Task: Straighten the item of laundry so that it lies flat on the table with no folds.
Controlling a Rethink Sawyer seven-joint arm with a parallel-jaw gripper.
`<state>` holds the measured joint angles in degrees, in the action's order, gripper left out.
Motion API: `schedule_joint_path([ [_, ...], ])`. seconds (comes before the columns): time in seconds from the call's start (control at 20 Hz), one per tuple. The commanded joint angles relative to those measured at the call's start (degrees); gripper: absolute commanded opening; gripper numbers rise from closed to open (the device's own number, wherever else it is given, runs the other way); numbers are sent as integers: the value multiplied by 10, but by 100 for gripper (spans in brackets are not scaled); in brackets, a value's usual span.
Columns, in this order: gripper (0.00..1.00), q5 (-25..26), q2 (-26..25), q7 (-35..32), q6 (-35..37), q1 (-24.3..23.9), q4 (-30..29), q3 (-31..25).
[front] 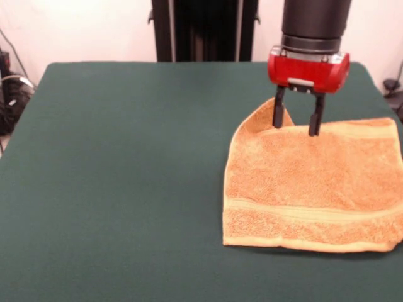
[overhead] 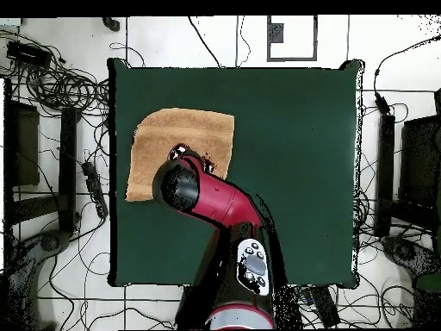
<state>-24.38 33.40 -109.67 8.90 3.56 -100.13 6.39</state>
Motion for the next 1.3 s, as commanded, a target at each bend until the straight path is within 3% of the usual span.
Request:
schedule_joint_path([
  [0.05,100,26,-11,-46,53,-18,-11,-70],
  [0.35,100,56,-63,-39,-3,-57,12,-87],
  [0.65,100,92,-93,-19,-4,-97,28,-114],
  [1.3,100,121,-43,-86,-6,-76,-63,-87],
])
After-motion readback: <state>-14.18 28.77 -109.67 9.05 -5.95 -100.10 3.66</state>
